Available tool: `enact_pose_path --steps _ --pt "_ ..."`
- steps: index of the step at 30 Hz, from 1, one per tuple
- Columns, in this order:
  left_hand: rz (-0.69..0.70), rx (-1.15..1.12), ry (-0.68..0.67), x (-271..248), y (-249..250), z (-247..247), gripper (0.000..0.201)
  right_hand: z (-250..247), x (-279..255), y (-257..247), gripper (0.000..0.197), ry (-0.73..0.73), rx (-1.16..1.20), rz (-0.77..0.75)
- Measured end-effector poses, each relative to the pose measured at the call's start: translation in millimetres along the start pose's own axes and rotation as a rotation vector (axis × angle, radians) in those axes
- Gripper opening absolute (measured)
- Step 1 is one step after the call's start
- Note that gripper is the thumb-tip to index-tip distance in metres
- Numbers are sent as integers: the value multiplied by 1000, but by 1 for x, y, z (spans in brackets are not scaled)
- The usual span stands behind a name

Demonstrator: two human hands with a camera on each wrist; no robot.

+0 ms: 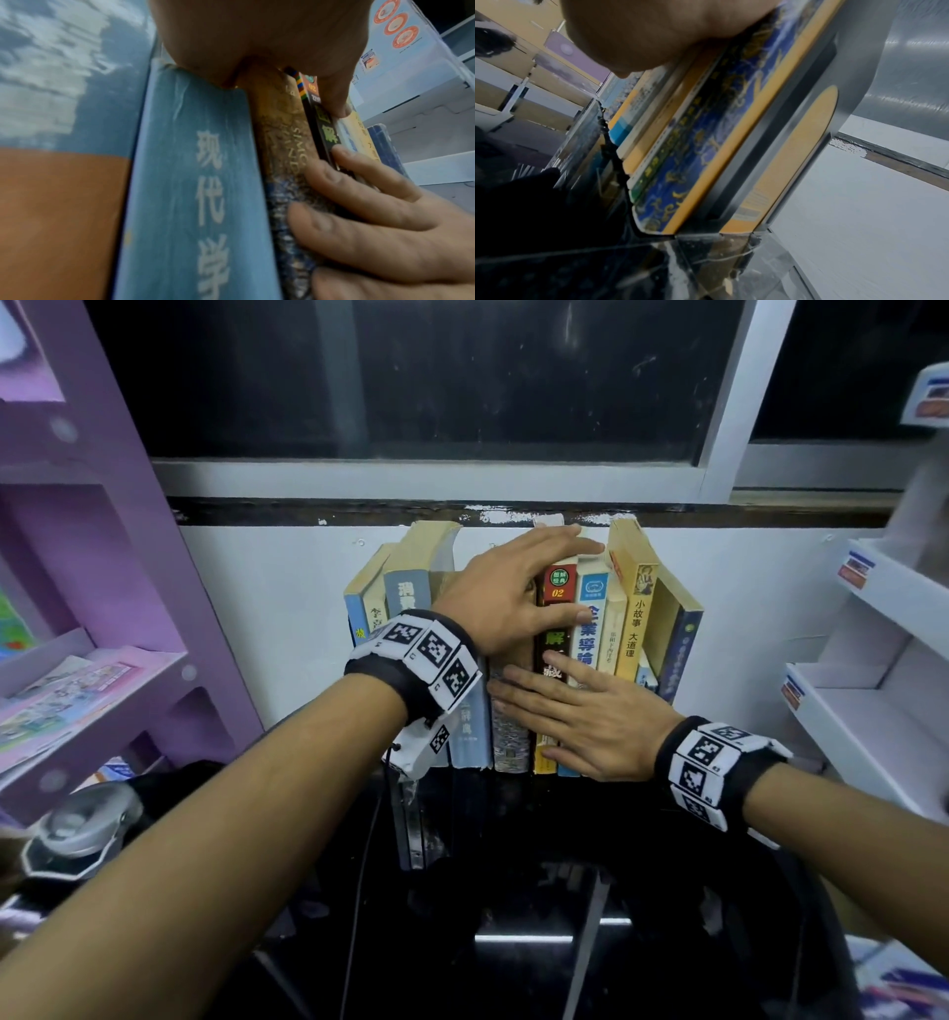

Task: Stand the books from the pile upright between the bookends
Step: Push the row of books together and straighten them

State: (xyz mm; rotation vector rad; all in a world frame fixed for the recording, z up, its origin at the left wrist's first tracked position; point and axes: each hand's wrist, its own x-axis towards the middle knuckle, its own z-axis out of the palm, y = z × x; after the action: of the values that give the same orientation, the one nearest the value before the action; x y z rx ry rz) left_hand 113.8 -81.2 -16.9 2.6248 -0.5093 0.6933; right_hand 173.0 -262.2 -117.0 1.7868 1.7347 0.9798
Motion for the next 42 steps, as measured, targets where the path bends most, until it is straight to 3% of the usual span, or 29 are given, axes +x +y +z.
enact_pose_path --steps 11,19,25,33,42 --pt "62 5 9 1 -6 1 59 5 2 1 68 4 -27 -6" --pt "20 14 -15 -1 -2 0 62 -2 2 -3 67 7 47 17" --pt "52 171 -46 4 6 -6 69 -11 -15 -8 67 0 104 6" --pt "83 169 -75 20 38 1 72 -9 -42 -5 67 -60 115 5" --pt "110 296 15 25 33 11 67 6 -38 1 71 -42 63 -5"
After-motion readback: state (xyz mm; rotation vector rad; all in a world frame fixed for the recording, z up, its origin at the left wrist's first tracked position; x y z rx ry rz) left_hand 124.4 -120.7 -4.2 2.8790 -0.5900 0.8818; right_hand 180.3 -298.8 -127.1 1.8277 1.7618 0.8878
